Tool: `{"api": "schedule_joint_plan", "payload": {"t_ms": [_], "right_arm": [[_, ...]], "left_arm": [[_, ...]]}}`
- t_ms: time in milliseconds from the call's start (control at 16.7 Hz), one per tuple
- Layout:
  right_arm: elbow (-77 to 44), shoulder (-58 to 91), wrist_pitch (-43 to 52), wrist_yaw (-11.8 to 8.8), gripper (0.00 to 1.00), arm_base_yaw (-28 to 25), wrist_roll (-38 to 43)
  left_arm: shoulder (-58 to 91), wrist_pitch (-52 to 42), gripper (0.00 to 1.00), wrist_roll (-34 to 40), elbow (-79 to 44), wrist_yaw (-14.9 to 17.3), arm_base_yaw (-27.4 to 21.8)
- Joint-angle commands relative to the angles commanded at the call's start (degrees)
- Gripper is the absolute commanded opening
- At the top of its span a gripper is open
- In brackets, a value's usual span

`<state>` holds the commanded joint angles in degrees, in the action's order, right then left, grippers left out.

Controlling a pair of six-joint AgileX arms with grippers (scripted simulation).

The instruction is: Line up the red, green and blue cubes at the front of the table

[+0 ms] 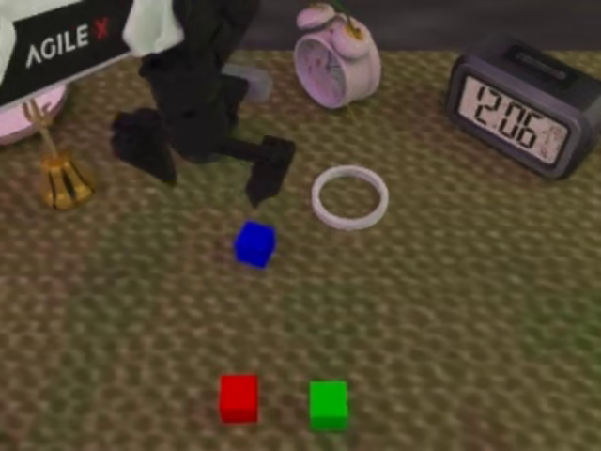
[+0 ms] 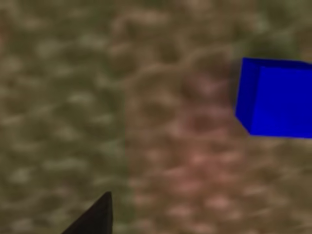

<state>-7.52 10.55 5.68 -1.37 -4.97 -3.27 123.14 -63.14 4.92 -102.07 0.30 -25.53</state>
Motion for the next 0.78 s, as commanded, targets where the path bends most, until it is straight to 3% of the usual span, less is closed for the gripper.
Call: {"api": "schedule_joint_plan", "payload": {"t_ms": [300, 780], "right_arm": [[7.23, -10.09, -5.44, 1.3, 1.0, 4.23, 3.14], [7.52, -10.55, -5.68, 1.37, 1.0, 4.4, 3.27]], "left_arm": [[11.06, -5.39, 1.0, 0.51, -10.91, -0.03, -2.65], [11.84, -4.53, 1.0, 0.41, -10.51, -0.03, -2.57]]}}
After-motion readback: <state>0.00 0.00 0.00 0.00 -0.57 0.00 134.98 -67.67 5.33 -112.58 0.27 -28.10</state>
